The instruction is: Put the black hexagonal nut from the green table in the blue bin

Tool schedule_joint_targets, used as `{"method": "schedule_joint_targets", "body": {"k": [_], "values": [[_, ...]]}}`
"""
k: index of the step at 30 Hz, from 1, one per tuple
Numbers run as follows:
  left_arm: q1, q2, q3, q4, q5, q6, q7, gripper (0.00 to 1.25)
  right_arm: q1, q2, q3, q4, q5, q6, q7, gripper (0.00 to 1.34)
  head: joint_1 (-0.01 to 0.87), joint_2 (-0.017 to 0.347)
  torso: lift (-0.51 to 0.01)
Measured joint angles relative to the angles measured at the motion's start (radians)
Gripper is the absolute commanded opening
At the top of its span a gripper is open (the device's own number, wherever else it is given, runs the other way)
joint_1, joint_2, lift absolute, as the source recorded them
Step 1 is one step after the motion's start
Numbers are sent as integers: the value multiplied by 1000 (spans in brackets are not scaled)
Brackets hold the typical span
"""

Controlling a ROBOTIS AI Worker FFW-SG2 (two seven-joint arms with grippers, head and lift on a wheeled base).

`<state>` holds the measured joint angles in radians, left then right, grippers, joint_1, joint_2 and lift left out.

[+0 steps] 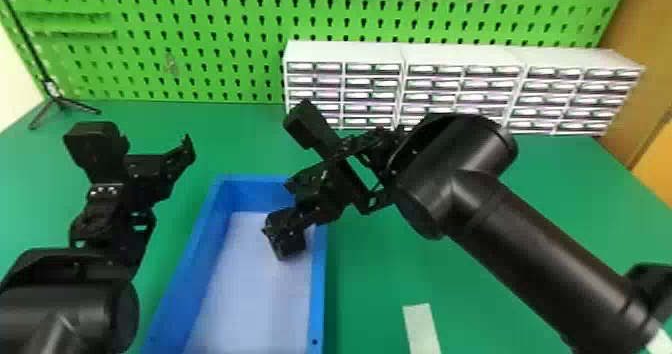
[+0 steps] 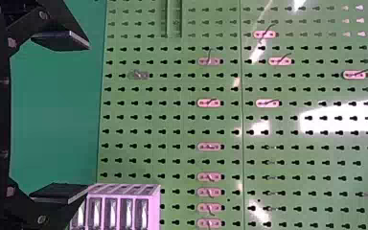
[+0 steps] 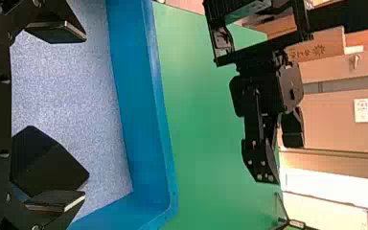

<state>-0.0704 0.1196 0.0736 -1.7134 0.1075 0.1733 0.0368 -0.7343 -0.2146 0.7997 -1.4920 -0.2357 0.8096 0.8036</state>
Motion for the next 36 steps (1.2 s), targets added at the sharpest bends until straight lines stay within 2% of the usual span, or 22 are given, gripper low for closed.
{"method": "schedule_joint_targets", "body": {"k": [16,29,36], "values": [[1,0,0,0,0,0,0,1028,65,23,-183,60,1,-19,0,1192,683,28,-96],[1,0,1,0,1,0,0,1028,124,60,-385,90,76,-48,0,1192,683,28,-96],[1,0,2,0,1,0,0,1028,143,68,-471,103,116,-68,-1,1190,683,28,-96]]}}
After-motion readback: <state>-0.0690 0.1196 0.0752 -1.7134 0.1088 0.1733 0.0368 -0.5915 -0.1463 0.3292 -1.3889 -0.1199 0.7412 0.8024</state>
